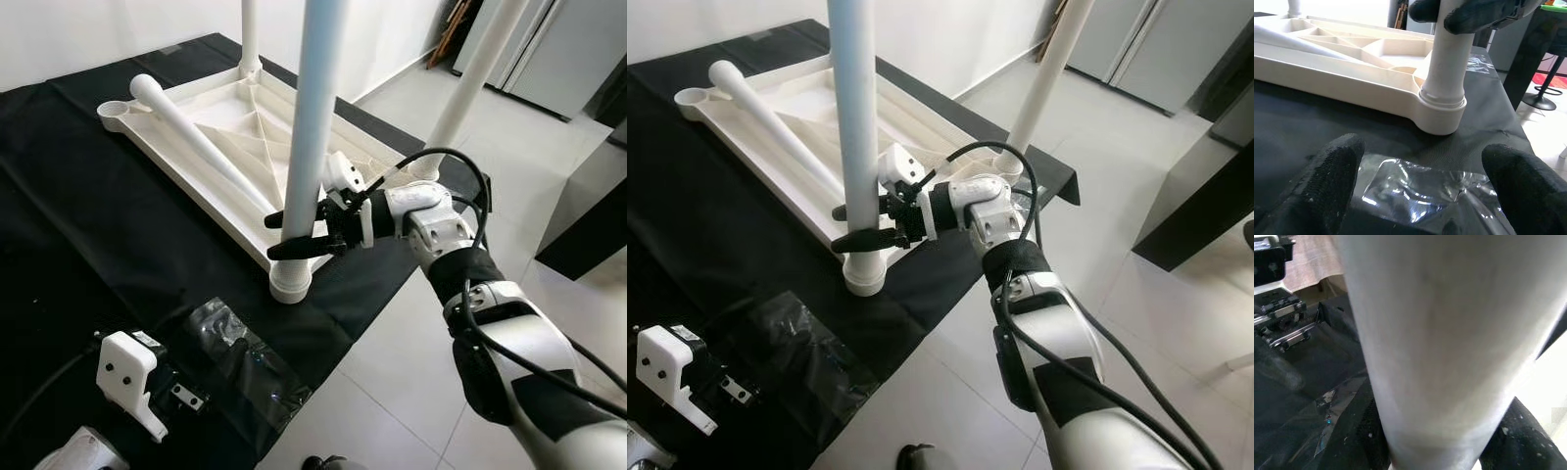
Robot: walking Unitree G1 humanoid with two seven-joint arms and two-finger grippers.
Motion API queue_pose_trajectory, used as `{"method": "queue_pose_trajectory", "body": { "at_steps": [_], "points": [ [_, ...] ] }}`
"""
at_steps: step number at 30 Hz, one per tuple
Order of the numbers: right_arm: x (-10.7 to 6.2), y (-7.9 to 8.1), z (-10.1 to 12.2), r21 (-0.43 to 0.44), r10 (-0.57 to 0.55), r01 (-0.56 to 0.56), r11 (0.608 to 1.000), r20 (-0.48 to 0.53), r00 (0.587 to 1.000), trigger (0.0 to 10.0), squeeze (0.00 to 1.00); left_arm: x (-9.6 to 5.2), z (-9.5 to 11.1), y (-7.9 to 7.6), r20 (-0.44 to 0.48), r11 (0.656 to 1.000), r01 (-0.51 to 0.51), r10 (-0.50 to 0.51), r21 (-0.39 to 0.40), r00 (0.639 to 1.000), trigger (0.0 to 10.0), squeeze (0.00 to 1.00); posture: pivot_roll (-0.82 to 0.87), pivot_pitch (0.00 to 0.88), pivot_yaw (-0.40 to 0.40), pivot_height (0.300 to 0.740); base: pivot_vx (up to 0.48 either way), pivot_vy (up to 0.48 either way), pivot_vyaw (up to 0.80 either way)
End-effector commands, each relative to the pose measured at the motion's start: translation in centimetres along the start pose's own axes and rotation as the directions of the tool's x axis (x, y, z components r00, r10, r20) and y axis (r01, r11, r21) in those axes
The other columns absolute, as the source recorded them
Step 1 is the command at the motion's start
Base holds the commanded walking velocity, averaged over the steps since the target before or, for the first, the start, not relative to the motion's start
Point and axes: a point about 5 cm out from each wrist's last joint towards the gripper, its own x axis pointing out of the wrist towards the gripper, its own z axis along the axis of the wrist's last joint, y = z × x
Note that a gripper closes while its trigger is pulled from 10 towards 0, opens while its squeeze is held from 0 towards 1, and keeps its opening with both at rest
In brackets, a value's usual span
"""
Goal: Building children table
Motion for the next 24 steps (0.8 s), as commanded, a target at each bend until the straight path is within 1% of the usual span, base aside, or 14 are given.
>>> {"method": "queue_pose_trajectory", "body": {
  "at_steps": [1, 6, 8, 9, 10, 11, 12, 13, 16, 17, 18, 19, 21, 24],
  "points": [
    [-1.1, 0.1, -0.4, -0.008, 0.006, -0.007, 1.000, -0.020, 1.000, 0.0, 0.00, 0.0, -0.2, -0.2, -0.012, 1.000, 0.005, -0.005, -0.014, 1.000, 10.0, 0.00, 0.03, 0.188, -0.138, 0.740, 0.000, 0.000, 0.00],
    [-2.1, 0.6, -0.7, -0.036, -0.029, 0.028, 0.999, -0.023, 0.999, 0.0, 0.00, 0.0, -0.2, -0.1, -0.010, 1.000, 0.004, -0.004, -0.015, 1.000, 10.0, 0.00, 0.00, 0.191, -0.140, 0.740, 0.000, 0.000, 0.00],
    [-2.2, 0.9, -0.9, -0.027, -0.076, 0.076, 0.997, -0.014, 0.997, 0.0, 0.00, 0.0, -0.2, 0.0, -0.009, 1.000, 0.004, -0.004, -0.016, 1.000, 10.0, 0.00, -0.01, 0.191, -0.148, 0.740, 0.000, 0.000, 0.00],
    [-1.4, 1.6, -1.4, 0.007, -0.172, 0.172, 0.985, 0.019, 0.985, 0.0, 0.00, 0.0, -0.2, 0.1, -0.008, 1.000, 0.004, -0.004, -0.016, 1.000, 10.0, 0.00, -0.01, 0.190, -0.161, 0.740, 0.000, 0.000, 0.00],
    [1.1, 2.2, -3.0, 0.138, -0.495, 0.489, 0.861, 0.006, 0.869, 0.0, 0.00, 0.0, -0.2, 0.2, -0.009, 1.000, 0.004, -0.004, -0.015, 1.000, 10.0, 0.00, -0.02, 0.185, -0.153, 0.740, 0.000, 0.000, 0.00],
    [1.7, 3.4, -4.8, 0.255, -0.804, 0.801, 0.542, -0.119, 0.582, 0.0, 0.00, 0.0, -0.2, 0.3, -0.009, 1.000, 0.004, -0.004, -0.014, 1.000, 10.0, 0.00, -0.03, 0.187, -0.150, 0.740, 0.000, 0.000, 0.00],
    [1.7, 3.4, -4.8, 0.255, -0.804, 0.801, 0.542, -0.119, 0.582, 0.0, 0.00, 0.0, -0.2, 0.3, -0.009, 1.000, 0.004, -0.004, -0.014, 1.000, 10.0, 0.00, -0.03, 0.187, -0.150, 0.740, 0.000, 0.000, 0.00],
    [2.6, 9.1, -7.8, 0.332, -0.841, 0.900, 0.282, -0.367, 0.399, 0.0, 0.00, 0.1, -0.2, 0.5, -0.008, 1.000, 0.004, -0.004, -0.014, 1.000, 10.0, 0.00, -0.03, 0.197, -0.129, 0.740, 0.000, 0.000, 0.00],
    [3.1, 10.5, -8.0, 0.346, -0.822, 0.887, 0.305, -0.375, 0.429, 0.0, 0.00, 0.2, -0.2, 0.6, -0.007, 1.000, 0.004, -0.004, -0.014, 1.000, 10.0, 0.00, -0.03, 0.197, -0.129, 0.740, 0.000, 0.000, 0.00],
    [3.4, 9.7, -7.2, 0.322, -0.830, 0.873, 0.366, -0.312, 0.463, 0.0, 0.00, 0.3, -0.3, 0.7, -0.011, 1.000, 0.012, -0.012, -0.013, 1.000, 10.0, 0.00, -0.05, 0.162, -0.117, 0.740, 0.000, 0.000, 0.00],
    [3.4, 9.7, -7.2, 0.322, -0.830, 0.873, 0.366, -0.312, 0.463, 0.0, 0.00, 0.3, -0.3, 0.7, -0.011, 1.000, 0.012, -0.012, -0.013, 1.000, 10.0, 0.00, -0.05, 0.162, -0.117, 0.740, 0.000, 0.000, 0.00],
    [3.4, 8.7, -6.5, 0.283, -0.839, 0.870, 0.405, -0.263, 0.476, 0.0, 0.00, 0.4, -0.5, 0.8, -0.011, 1.000, 0.016, -0.016, -0.016, 1.000, 10.0, 0.00, -0.05, 0.159, -0.118, 0.740, 0.000, 0.000, 0.00],
    [3.6, 8.1, -6.2, 0.262, -0.835, 0.861, 0.436, -0.237, 0.496, 0.0, 0.00, 0.5, -0.6, 0.8, -0.011, 1.000, 0.022, -0.022, -0.019, 1.000, 10.0, 0.00, -0.04, 0.149, -0.138, 0.740, 0.000, 0.000, 0.00],
    [4.2, 8.2, -6.1, 0.258, -0.808, 0.836, 0.484, -0.235, 0.540, 0.0, 0.00, 0.6, -0.6, 0.9, -0.004, 1.000, 0.009, -0.009, -0.018, 1.000, 10.0, 0.00, -0.03, 0.148, -0.140, 0.740, 0.000, 0.000, 0.00]
  ]
}}
